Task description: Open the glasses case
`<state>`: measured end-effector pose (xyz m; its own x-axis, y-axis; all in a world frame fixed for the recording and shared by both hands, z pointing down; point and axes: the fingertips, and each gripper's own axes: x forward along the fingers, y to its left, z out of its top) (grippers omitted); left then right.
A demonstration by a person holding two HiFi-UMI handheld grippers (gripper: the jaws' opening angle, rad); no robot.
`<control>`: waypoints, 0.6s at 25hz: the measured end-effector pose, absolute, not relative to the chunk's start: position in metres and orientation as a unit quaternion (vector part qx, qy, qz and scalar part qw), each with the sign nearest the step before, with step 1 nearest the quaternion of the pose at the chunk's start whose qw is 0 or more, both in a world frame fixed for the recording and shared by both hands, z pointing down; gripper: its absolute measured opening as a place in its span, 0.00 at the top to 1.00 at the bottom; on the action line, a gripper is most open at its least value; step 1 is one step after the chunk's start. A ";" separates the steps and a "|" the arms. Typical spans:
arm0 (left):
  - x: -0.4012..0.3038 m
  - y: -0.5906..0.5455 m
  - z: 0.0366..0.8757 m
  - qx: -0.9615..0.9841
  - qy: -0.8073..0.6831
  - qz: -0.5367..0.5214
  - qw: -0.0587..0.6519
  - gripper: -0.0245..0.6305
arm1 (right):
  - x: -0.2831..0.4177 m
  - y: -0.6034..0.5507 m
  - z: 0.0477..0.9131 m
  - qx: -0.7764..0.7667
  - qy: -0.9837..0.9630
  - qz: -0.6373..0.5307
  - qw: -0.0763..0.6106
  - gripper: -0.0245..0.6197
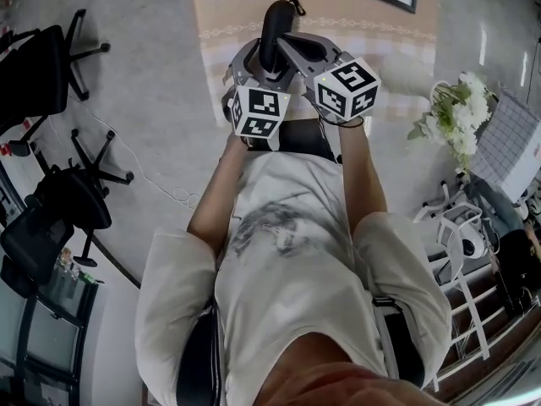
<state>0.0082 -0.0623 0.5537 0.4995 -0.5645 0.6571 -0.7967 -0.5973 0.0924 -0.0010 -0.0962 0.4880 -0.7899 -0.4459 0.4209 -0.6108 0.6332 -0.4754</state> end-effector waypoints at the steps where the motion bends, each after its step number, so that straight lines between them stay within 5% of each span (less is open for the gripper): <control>1: 0.008 -0.064 0.554 0.842 -0.405 0.297 0.197 0.41 | -0.001 -0.097 0.488 0.296 -0.894 0.309 0.133 0.93; 15: -0.003 -0.052 0.542 0.857 -0.371 0.272 0.231 0.51 | -0.008 -0.090 0.477 0.277 -0.909 0.216 0.225 0.93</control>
<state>-0.0029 -0.0525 0.5425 0.5761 -0.5101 0.6386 -0.7621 -0.6177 0.1941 -0.0080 -0.0896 0.4774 -0.7451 -0.4056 0.5294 -0.6007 0.7530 -0.2685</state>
